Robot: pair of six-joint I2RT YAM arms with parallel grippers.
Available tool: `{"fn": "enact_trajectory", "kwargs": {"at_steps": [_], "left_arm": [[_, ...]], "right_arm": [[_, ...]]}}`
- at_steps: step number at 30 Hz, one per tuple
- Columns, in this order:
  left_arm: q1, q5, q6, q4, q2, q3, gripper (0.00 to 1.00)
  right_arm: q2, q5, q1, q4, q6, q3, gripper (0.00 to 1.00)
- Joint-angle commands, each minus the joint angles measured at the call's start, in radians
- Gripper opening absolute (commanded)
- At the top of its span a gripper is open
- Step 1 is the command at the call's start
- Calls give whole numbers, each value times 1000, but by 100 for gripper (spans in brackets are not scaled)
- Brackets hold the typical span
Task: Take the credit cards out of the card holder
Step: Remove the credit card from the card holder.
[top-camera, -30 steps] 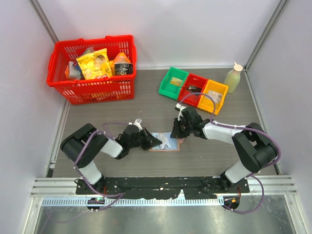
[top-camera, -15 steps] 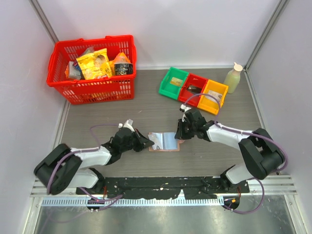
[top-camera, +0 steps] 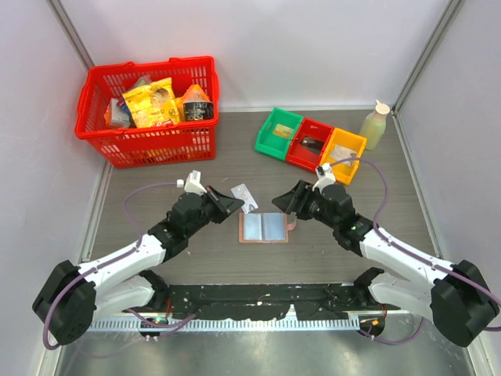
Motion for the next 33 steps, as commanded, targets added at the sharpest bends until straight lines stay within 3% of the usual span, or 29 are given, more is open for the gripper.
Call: {"fn": "enact_trajectory", "kwargs": {"at_steps": [1,8,14,20,24,26,29,33], "left_arm": [[3,-11,-30,150,34,48,0],[-8,28,-94,275,85,60,0],[-25,15,-105,311,80,59,0],[-38,18,-105,327,85,57,0],[-38,26,-96,335,83,36,3],[-38,61,-82,328,71,21,12],[-29,77,-38,276,39,4,28],[36,164,71,140,-24,10,69]], "right_arm": [[-30,44,51,301,248,-82,66],[59,37,104,585,368,-129,64],[165,15,133,698,396,-97,59],[200,6,145,775,400,-91,37],[171,15,145,743,365,-82,15],[148,18,144,713,342,-85,2],[101,14,136,636,296,-80,1],[41,-48,95,550,215,-73,0]]}}
